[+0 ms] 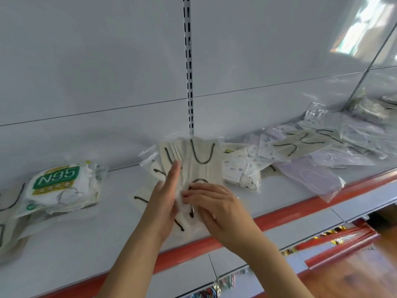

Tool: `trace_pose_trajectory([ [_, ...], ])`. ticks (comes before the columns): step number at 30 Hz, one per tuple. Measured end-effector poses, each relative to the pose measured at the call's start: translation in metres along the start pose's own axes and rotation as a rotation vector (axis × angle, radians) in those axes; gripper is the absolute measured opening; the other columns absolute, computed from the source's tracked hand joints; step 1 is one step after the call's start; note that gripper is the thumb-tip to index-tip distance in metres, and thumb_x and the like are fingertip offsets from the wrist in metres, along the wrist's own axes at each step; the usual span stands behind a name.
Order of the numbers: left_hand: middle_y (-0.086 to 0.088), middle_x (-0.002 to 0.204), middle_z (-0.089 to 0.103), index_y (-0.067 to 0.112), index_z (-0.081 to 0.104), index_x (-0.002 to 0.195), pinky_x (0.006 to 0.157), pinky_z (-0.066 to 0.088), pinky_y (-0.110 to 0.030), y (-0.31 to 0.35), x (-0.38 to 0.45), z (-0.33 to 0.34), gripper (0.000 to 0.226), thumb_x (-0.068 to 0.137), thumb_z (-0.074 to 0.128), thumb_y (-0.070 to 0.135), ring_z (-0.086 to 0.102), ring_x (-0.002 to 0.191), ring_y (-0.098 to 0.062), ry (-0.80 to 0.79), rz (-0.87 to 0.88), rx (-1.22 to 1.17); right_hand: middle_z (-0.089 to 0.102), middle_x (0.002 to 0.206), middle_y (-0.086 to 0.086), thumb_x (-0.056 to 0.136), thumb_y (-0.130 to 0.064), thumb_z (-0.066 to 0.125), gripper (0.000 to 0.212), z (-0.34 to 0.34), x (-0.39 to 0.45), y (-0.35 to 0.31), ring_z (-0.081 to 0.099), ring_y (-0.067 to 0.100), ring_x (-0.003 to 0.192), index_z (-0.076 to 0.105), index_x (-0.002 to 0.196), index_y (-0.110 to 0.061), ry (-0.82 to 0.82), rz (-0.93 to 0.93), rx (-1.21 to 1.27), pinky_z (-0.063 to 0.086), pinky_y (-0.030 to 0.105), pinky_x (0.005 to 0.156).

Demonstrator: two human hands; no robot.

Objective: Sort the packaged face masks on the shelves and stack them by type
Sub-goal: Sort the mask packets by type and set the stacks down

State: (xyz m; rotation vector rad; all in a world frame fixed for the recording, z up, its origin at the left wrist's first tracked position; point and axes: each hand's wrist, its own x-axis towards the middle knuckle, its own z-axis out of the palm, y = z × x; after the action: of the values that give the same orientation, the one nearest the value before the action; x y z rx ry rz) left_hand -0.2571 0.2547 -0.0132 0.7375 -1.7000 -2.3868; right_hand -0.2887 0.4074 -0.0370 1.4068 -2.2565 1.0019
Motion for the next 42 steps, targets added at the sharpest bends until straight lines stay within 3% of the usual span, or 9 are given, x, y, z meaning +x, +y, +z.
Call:
trace_pose_trajectory([
  [5, -0.016, 0.100, 0.078, 0.006, 0.074, 0.109, 0.083, 0.061, -0.043, -0.007, 0.012, 0.001, 0.025, 0.088, 0.077, 0.018, 0.077, 0.089, -0.030, 0.116, 0.053, 0.105, 0.069, 0.124, -0.009, 0.096, -0.026, 0.059, 0.025, -0.032, -0.008, 0.008, 0.054, 0.001, 0.126, 0.073, 0.115, -0.017, -0.148, 0.088, 0.244, 0.044, 0.028, 0.107],
  [9, -0.029, 0.106, 0.072, 0.002, 0.069, 0.114, 0.089, 0.058, -0.058, -0.001, 0.017, 0.018, 0.055, 0.074, 0.083, 0.038, 0.071, 0.099, -0.046, 0.096, 0.065, 0.066, 0.067, 0.123, -0.005, 0.093, -0.038, 0.062, 0.033, -0.097, -0.006, 0.104, 0.059, 0.016, 0.119, 0.067, 0.122, -0.022, 0.309, 0.565, -0.180, 0.047, 0.030, 0.094],
  [12, -0.013, 0.083, 0.077, 0.005, 0.068, 0.111, 0.066, 0.063, -0.035, 0.000, 0.021, 0.029, 0.039, 0.084, 0.079, 0.031, 0.077, 0.074, -0.021, 0.037, 0.069, 0.096, 0.054, 0.140, 0.012, 0.086, -0.047, 0.068, 0.065, -0.133, -0.006, 0.184, 0.046, 0.034, 0.131, 0.049, 0.140, -0.015, 0.045, 1.034, -0.492, 0.040, 0.043, 0.102],
  [15, -0.010, 0.089, 0.079, 0.007, 0.070, 0.109, 0.065, 0.058, -0.030, -0.001, 0.025, 0.038, 0.021, 0.093, 0.071, 0.020, 0.077, 0.079, -0.019, -0.012, 0.053, 0.100, 0.068, 0.103, 0.014, 0.085, -0.040, 0.066, 0.031, -0.137, -0.010, 0.212, 0.061, 0.034, 0.096, 0.068, 0.104, -0.015, -0.036, 1.212, -0.490, 0.044, 0.034, 0.074],
  [21, -0.004, 0.089, 0.076, 0.010, 0.064, 0.111, 0.051, 0.054, -0.022, -0.005, 0.033, 0.043, 0.025, 0.091, 0.074, 0.020, 0.074, 0.071, -0.012, 0.027, 0.075, 0.100, 0.070, 0.083, 0.014, 0.094, -0.024, 0.057, 0.023, -0.134, -0.015, 0.212, 0.055, 0.030, 0.070, 0.076, 0.086, -0.014, 0.227, 1.153, -0.507, 0.037, 0.029, 0.061],
  [26, -0.012, 0.108, 0.076, 0.013, 0.063, 0.123, 0.091, 0.058, -0.050, 0.001, 0.037, 0.044, 0.062, 0.072, 0.086, 0.041, 0.074, 0.099, -0.029, 0.006, 0.025, 0.093, 0.074, 0.111, -0.009, 0.092, -0.024, 0.068, 0.015, -0.144, -0.005, 0.146, 0.066, 0.002, 0.098, 0.078, 0.103, -0.023, 0.604, 0.724, -0.091, 0.047, 0.014, 0.078],
  [34, 0.030, 0.105, 0.058, 0.051, 0.057, 0.110, 0.110, 0.042, -0.037, 0.020, 0.013, 0.042, 0.030, 0.086, 0.052, 0.070, 0.058, 0.112, 0.003, -0.141, 0.040, 0.053, 0.054, 0.143, -0.016, 0.098, -0.031, 0.055, 0.024, -0.064, 0.005, 0.088, 0.044, 0.014, 0.139, 0.076, 0.110, -0.029, -0.050, -0.109, -0.078, 0.049, 0.043, 0.099],
  [39, 0.004, 0.104, 0.079, 0.025, 0.071, 0.116, 0.098, 0.055, -0.041, 0.023, 0.002, 0.000, 0.024, 0.092, 0.073, 0.027, 0.074, 0.102, -0.014, 0.068, 0.289, 0.258, 0.022, 0.160, -0.022, 0.088, -0.056, 0.062, 0.061, -0.032, 0.034, 0.066, 0.023, 0.004, 0.148, 0.043, 0.145, -0.042, -0.023, 0.186, 0.280, 0.032, 0.037, 0.115],
  [42, 0.009, 0.104, 0.079, 0.026, 0.071, 0.116, 0.087, 0.057, -0.026, 0.031, -0.010, -0.031, 0.023, 0.093, 0.072, 0.023, 0.073, 0.101, -0.007, 0.048, 0.318, 0.345, 0.035, 0.157, -0.012, 0.078, -0.053, 0.074, 0.091, -0.017, 0.069, 0.035, 0.039, 0.002, 0.140, 0.026, 0.153, -0.036, -0.041, 0.432, 0.814, 0.039, 0.039, 0.114],
])
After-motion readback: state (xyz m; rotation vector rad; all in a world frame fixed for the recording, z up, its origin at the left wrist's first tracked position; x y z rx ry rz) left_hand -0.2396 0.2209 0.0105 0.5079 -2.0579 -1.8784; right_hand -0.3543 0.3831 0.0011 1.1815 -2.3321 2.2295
